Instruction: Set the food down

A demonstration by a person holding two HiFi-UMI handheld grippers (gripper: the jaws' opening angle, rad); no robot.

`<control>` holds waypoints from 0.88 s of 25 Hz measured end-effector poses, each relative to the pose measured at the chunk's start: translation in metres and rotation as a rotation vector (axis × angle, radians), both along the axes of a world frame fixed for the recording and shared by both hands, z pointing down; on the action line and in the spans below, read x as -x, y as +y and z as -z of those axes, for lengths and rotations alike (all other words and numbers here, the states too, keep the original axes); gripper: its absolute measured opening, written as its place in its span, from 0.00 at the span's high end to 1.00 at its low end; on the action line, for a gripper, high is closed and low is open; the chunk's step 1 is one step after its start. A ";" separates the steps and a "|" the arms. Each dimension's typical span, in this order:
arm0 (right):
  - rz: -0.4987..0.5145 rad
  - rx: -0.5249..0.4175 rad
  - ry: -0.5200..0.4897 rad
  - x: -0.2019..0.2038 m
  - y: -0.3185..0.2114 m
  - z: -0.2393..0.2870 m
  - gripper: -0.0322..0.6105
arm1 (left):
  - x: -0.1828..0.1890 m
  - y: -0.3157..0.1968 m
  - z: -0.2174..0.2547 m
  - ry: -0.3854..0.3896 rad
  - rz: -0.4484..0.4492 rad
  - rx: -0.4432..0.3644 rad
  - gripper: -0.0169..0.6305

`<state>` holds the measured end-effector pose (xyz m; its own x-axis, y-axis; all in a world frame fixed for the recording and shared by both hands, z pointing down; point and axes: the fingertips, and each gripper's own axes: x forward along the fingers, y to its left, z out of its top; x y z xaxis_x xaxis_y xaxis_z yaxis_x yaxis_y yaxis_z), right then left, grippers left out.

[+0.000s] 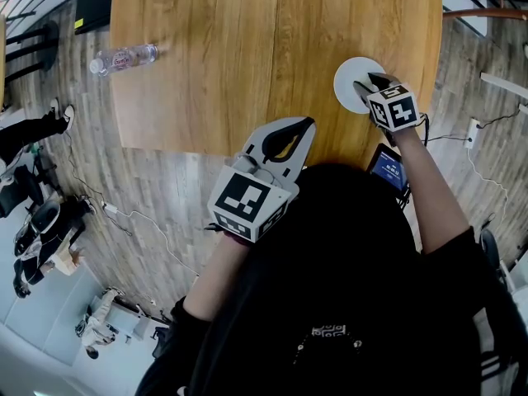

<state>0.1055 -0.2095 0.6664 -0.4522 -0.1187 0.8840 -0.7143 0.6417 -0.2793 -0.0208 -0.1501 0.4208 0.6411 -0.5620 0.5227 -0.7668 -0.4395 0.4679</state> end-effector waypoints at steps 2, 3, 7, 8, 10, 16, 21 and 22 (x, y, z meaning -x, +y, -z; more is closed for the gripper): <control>0.003 0.003 0.016 -0.001 0.001 -0.005 0.68 | 0.000 0.000 -0.001 0.001 -0.001 0.002 0.97; 0.003 0.004 0.023 -0.001 0.001 -0.007 0.68 | 0.001 0.000 -0.002 0.001 -0.001 0.003 0.97; 0.000 0.007 0.042 -0.001 0.000 -0.013 0.68 | 0.005 0.000 -0.004 0.000 0.001 0.005 0.97; 0.000 0.009 0.047 0.000 0.001 -0.013 0.68 | 0.005 0.000 -0.004 0.000 0.001 0.006 0.97; 0.003 0.014 0.051 0.000 0.001 -0.014 0.68 | 0.006 0.001 -0.004 0.001 0.000 0.008 0.97; 0.021 0.011 0.061 0.006 0.006 -0.015 0.60 | 0.008 0.003 -0.003 0.001 0.000 0.006 0.97; -0.001 -0.006 0.063 0.004 0.003 -0.013 0.58 | 0.011 0.005 -0.004 -0.002 -0.016 -0.005 0.97; -0.010 -0.012 0.060 0.005 0.000 -0.011 0.58 | 0.013 0.004 -0.003 -0.002 -0.020 -0.012 0.97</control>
<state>0.1008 -0.2092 0.6779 -0.3970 -0.1332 0.9081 -0.7358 0.6377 -0.2281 -0.0337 -0.1464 0.4240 0.6509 -0.5552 0.5178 -0.7590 -0.4599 0.4609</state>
